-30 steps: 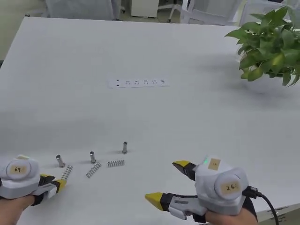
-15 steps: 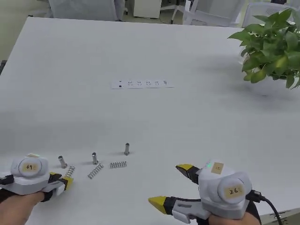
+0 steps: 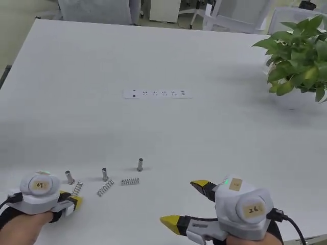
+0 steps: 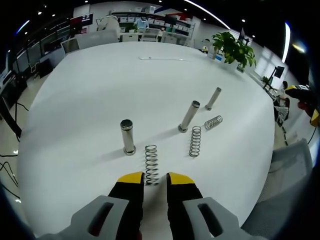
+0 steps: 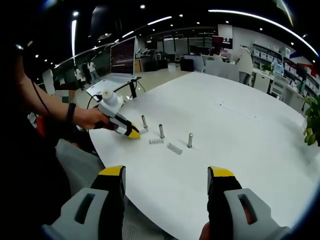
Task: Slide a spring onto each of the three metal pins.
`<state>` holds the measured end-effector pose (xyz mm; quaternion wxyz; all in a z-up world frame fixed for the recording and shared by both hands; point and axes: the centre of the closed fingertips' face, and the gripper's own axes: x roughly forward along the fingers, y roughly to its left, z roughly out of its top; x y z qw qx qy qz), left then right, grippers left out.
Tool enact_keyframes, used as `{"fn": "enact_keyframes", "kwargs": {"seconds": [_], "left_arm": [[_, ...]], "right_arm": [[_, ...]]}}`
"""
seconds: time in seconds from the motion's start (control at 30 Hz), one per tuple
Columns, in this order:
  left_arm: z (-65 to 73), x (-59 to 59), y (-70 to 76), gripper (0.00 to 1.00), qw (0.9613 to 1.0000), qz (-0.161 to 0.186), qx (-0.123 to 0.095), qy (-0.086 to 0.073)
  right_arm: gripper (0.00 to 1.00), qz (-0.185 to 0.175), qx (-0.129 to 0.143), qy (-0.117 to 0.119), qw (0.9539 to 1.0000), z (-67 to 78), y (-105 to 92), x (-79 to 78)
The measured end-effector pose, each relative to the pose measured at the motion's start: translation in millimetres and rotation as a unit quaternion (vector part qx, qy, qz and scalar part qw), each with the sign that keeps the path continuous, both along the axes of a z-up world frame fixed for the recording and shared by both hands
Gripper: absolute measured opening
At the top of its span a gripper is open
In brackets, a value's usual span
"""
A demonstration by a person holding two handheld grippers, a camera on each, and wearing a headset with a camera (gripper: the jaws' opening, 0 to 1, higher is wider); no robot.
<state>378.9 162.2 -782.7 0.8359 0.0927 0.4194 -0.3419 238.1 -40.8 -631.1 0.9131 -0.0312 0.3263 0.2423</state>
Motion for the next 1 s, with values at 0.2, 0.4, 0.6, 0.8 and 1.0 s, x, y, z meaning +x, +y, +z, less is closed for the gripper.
{"fn": "enact_keyframes", "kwargs": {"seconds": [0.2,0.4,0.6,0.8,1.0], "left_arm": [[-2.6,-1.6,2.0,0.03,0.9999,-0.011,-0.001,0.012],[-3.3,0.0,8.6,0.03,1.0,-0.004,0.006,0.004],[1.7,-3.4,14.5,0.03,1.0,0.003,0.002,-0.002],[9.8,-12.6,20.5,0.03,0.9999,0.007,-0.006,-0.005],[25.1,-21.3,26.5,0.03,0.9996,0.018,-0.015,-0.014]], "right_arm": [[0.65,0.002,-0.002,0.001,1.0,-1.4,1.0,-0.2],[0.65,0.002,0.002,0.001,1.0,-3.7,2.4,-0.4],[0.66,0.002,0.004,0.003,1.0,-5.6,0.7,-0.7],[0.65,0.003,0.005,0.003,1.0,-7.7,-0.9,-1.1],[0.65,0.004,0.012,0.007,0.9999,-10.8,-0.5,-3.1]]}}
